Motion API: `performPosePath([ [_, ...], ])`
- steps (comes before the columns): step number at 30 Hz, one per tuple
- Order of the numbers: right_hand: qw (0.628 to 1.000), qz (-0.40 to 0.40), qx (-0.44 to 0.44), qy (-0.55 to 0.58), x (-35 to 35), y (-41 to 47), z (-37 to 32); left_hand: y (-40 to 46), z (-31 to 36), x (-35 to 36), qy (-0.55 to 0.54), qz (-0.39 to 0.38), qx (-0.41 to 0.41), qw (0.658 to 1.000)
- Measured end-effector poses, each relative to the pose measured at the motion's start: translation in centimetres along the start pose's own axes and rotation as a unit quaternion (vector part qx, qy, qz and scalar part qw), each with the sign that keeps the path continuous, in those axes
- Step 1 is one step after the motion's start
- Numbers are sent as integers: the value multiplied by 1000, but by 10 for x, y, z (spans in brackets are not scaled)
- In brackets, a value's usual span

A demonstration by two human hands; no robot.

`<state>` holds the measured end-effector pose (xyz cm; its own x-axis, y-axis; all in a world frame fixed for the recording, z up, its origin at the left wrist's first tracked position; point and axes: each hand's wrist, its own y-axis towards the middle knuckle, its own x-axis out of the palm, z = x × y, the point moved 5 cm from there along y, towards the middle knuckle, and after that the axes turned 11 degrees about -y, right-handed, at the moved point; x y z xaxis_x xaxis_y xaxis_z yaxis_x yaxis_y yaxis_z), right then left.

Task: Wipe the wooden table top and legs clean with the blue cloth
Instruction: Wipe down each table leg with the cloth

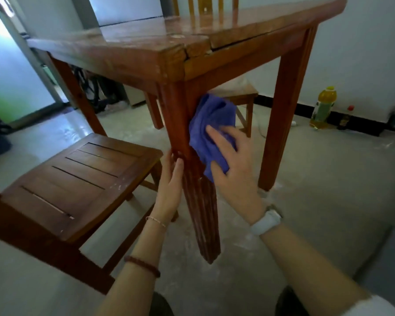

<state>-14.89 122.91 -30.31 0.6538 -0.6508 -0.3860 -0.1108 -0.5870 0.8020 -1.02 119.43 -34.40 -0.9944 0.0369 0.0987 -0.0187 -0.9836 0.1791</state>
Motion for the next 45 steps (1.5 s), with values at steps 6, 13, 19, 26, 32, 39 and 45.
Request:
performPosePath([
  [6,973,-153,172,1,82,-124,47,11,-12,-4,-26,-11,-28,999],
  [13,897,-334,288,11,81,-226,86,13,-14,-1,40,20,24,999],
  [19,979,-33,189,73,34,-112,57,12,-21,1,30,42,21,998],
  [26,984,-70,157,53,94,-146,51,10,-24,-1,28,29,20,999],
  [32,897,-209,384,62,161,-281,110,-9,-93,-16,70,-32,-28,997],
  [39,801,-433,413,9,153,-324,145,-50,-184,-64,182,-27,-153,971],
  [45,798,-510,291,139,120,-249,100,-88,-207,-66,161,-104,-218,957],
])
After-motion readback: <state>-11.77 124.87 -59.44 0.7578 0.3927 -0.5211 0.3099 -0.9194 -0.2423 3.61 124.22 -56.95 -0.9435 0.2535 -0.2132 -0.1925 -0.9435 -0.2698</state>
